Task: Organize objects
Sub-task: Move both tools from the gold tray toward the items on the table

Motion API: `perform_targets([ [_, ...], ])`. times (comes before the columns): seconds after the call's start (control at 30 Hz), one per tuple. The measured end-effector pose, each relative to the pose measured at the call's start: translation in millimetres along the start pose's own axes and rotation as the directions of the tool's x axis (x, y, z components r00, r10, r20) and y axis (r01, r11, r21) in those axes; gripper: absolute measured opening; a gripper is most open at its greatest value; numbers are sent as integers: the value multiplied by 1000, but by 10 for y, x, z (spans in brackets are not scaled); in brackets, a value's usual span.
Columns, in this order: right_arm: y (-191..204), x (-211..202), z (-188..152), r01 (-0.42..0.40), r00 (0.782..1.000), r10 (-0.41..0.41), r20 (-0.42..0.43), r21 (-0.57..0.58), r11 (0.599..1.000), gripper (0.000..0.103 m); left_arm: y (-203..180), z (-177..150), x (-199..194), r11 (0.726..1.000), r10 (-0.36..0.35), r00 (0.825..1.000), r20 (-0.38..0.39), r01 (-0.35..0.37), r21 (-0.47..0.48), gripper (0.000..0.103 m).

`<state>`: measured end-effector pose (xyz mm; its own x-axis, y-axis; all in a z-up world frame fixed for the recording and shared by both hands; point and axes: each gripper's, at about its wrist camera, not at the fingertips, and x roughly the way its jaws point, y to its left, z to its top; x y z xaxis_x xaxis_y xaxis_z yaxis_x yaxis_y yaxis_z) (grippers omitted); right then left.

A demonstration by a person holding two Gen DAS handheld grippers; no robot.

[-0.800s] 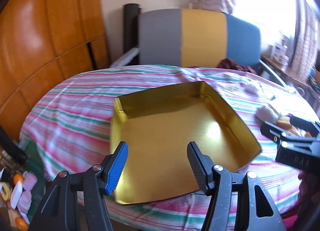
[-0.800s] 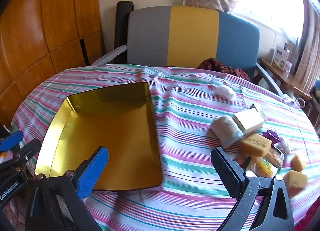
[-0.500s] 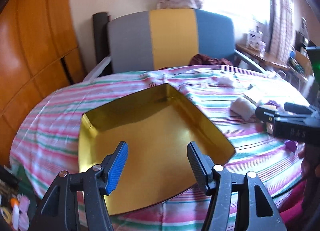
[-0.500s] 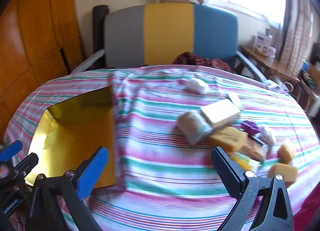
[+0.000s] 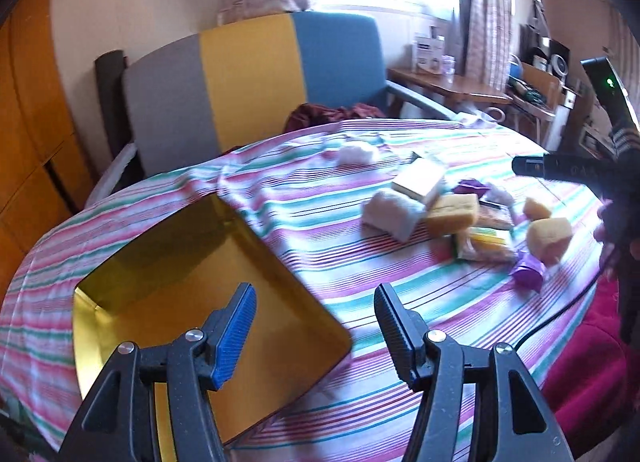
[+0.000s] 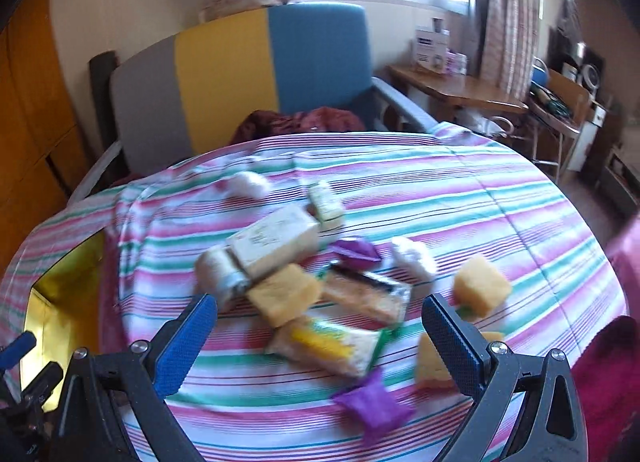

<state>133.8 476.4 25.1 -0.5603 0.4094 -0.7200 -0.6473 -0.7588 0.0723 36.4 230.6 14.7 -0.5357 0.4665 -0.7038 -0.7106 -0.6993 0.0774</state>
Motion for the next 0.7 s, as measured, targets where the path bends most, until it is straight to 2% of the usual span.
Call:
perform_targets([
  [0.17, -450, 83, 105, 27, 999, -29, 17, 77, 997, 103, -196, 80, 130, 998, -45, 999, -19, 45, 53, 68],
  [0.23, -626, 151, 129, 20, 999, -23, 24, 118, 993, 103, -261, 109, 203, 995, -62, 997, -43, 65, 70, 72],
  [0.37, -969, 284, 97, -11, 1000, 6, 26, 212, 977, 103, -356, 149, 397, 992, -85, 991, -105, 94, 90, 72],
  [0.43, -1117, 350, 68, -57, 998, 53, 20, 291, 955, 103, -387, 175, 561, 990, -96, 982, -162, 111, 86, 71],
  [0.5, -1224, 394, 44, -88, 996, 88, 16, 360, 929, 103, -396, 225, 681, 986, -144, 969, -202, 157, 54, 71],
  [0.6, -1287, 397, 41, -111, 994, 108, 29, 398, 911, 103, -455, 363, 811, 982, -169, 966, -197, 182, 50, 71],
  [0.7, -1287, 402, 28, -123, 992, 122, 27, 404, 907, 103, -479, 513, 1019, 971, -230, 949, -217, 239, 15, 71],
])
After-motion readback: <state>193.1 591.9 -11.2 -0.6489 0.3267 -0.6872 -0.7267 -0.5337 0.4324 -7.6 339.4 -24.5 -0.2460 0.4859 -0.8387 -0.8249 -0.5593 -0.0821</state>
